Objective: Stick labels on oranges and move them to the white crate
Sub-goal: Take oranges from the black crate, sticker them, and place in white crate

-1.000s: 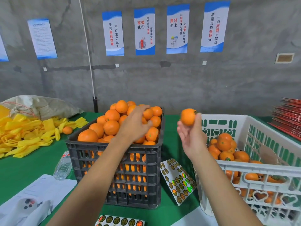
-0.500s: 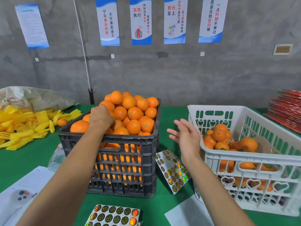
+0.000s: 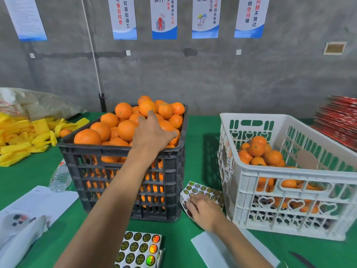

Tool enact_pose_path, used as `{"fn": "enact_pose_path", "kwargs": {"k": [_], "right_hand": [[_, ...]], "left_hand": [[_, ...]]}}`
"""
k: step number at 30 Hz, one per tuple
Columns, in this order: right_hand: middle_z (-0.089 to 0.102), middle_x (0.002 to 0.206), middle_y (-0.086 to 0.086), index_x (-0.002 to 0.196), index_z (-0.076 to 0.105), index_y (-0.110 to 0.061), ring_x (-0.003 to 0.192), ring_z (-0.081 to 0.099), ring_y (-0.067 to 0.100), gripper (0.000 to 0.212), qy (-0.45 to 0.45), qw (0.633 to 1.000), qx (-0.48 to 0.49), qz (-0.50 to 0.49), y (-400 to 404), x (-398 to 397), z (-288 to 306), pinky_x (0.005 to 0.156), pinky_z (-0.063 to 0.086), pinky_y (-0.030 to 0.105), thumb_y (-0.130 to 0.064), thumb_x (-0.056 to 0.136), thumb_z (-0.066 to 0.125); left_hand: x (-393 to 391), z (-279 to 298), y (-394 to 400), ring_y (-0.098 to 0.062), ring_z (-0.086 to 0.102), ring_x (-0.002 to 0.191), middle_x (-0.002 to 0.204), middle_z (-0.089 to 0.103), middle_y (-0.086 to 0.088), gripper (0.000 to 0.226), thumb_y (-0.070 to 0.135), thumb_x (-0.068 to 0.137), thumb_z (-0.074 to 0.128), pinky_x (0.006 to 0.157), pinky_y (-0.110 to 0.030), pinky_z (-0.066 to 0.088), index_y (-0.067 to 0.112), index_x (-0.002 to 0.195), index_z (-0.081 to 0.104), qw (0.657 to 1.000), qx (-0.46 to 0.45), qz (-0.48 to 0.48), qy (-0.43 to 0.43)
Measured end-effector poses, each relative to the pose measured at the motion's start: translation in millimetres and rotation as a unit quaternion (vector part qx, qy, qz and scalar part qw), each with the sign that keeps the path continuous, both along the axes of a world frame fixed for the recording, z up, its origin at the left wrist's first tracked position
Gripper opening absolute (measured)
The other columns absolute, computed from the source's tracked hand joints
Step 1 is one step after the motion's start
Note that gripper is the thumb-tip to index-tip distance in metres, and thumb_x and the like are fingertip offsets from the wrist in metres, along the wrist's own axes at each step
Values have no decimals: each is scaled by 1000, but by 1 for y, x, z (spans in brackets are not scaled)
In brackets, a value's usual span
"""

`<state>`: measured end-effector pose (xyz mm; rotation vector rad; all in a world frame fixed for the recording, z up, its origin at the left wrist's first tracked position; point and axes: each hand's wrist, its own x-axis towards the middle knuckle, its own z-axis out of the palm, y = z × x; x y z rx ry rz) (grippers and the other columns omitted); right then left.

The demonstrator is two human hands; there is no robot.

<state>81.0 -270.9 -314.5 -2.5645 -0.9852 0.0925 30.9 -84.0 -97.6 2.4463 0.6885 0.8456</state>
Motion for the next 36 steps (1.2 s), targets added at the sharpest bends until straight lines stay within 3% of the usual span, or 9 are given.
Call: {"fn": "enact_pose_path", "kwargs": {"k": [5, 9, 13, 17, 23, 28, 31, 34, 36], "right_hand": [[67, 109, -1, 117, 70, -22, 98, 61, 18, 34, 29, 999, 20, -11, -9, 14, 2, 85, 51, 34, -45, 93, 63], [54, 122, -6, 131, 67, -17, 109, 55, 15, 52, 120, 991, 58, 28, -13, 22, -6, 100, 42, 27, -45, 88, 75], [52, 129, -17, 127, 71, -25, 108, 53, 3, 46, 145, 984, 94, 39, -21, 26, -14, 101, 40, 22, -44, 86, 78], [56, 137, -18, 120, 75, -27, 127, 45, 4, 36, 112, 987, 112, 31, -23, 23, -21, 113, 32, 28, -46, 90, 73], [64, 123, -18, 106, 81, -22, 109, 58, -2, 20, 134, 973, 187, -30, -17, 20, -24, 101, 43, 16, -31, 88, 78], [67, 115, -3, 94, 81, -8, 106, 65, 9, 12, 267, 923, 263, -85, -15, 24, -14, 95, 56, 29, -10, 82, 83], [69, 114, -1, 98, 80, -7, 101, 66, 8, 17, 292, 917, 255, -96, -12, 27, -7, 82, 53, 15, -6, 81, 82], [75, 109, 14, 107, 78, -11, 93, 72, 21, 27, 331, 906, 237, -118, -9, 30, 1, 94, 56, 34, -6, 81, 81], [75, 105, 20, 110, 76, -15, 80, 69, 20, 31, 329, 912, 217, -119, -7, 31, 2, 91, 56, 35, -7, 81, 80]], "left_hand": [[-2, -4, 2, -43, 56, 110, 126, 49, -15, 80, 55, 70, 82, 82, -47, 46, 13, 129, 47, 1000, -10, 2, -13], [-4, -5, 0, -43, 56, 109, 127, 48, -15, 79, 54, 71, 82, 83, -49, 48, 13, 129, 47, 1000, -9, -6, -11], [-6, -5, 1, -41, 56, 108, 126, 49, -14, 77, 53, 73, 81, 84, -49, 50, 13, 129, 47, 1000, -6, -15, -9], [-7, -6, -1, -40, 56, 104, 123, 49, -12, 77, 53, 72, 80, 81, -48, 51, 14, 129, 47, 1000, -7, -17, -13], [-10, -6, 0, -38, 55, 108, 124, 50, -13, 77, 53, 72, 80, 78, -42, 46, 13, 129, 48, 999, -5, -24, -25], [-11, -6, -1, -37, 56, 107, 124, 50, -13, 76, 52, 72, 82, 80, -43, 47, 13, 128, 48, 1000, 2, -22, -19], [-12, -6, -2, -37, 57, 103, 124, 49, -12, 75, 52, 72, 83, 73, -41, 43, 15, 128, 48, 1000, 1, -19, -18], [-14, -6, -3, -36, 58, 100, 123, 48, -10, 73, 51, 72, 83, 71, -39, 41, 16, 126, 48, 1000, 0, -22, -16], [-14, -5, -2, -36, 58, 98, 122, 47, -10, 73, 51, 72, 83, 71, -39, 41, 16, 126, 49, 1000, -2, -22, -16]]}}
